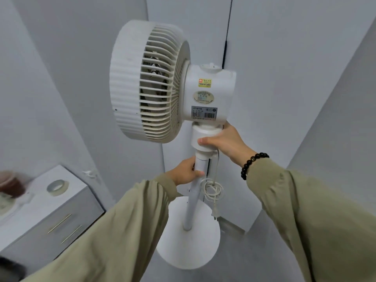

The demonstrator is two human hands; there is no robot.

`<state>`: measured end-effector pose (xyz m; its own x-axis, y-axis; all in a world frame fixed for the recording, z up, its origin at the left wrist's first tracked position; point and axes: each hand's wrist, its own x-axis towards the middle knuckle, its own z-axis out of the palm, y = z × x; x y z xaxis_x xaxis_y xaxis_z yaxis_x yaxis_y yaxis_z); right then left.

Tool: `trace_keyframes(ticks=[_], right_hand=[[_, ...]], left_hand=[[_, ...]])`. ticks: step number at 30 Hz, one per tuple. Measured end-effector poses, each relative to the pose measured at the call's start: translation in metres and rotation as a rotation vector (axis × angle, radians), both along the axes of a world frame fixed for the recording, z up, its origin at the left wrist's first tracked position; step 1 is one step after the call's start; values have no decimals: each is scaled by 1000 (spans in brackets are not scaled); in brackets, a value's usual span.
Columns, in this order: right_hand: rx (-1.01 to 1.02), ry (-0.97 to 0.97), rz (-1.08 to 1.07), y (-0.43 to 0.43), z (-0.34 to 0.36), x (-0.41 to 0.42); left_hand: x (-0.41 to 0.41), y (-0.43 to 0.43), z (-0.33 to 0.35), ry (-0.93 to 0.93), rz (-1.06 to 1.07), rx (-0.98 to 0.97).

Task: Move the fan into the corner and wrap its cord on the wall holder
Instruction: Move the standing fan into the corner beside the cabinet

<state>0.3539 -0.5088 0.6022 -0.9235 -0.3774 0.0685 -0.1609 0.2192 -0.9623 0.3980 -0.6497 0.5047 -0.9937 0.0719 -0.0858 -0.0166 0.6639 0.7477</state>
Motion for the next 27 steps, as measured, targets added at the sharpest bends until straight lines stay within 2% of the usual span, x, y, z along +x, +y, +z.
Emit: trace_keyframes(ticks=[8,15,27], right_hand=[[8,4,167,-111,-18,-8],[26,5,318,-181,-38,-14],[75,-30,553,-291,-66,48]], left_hand=[[12,-104,-17,-70,146,24],[34,-156,-28,-87,277,28],[129,-246,-51,-174,506,64]])
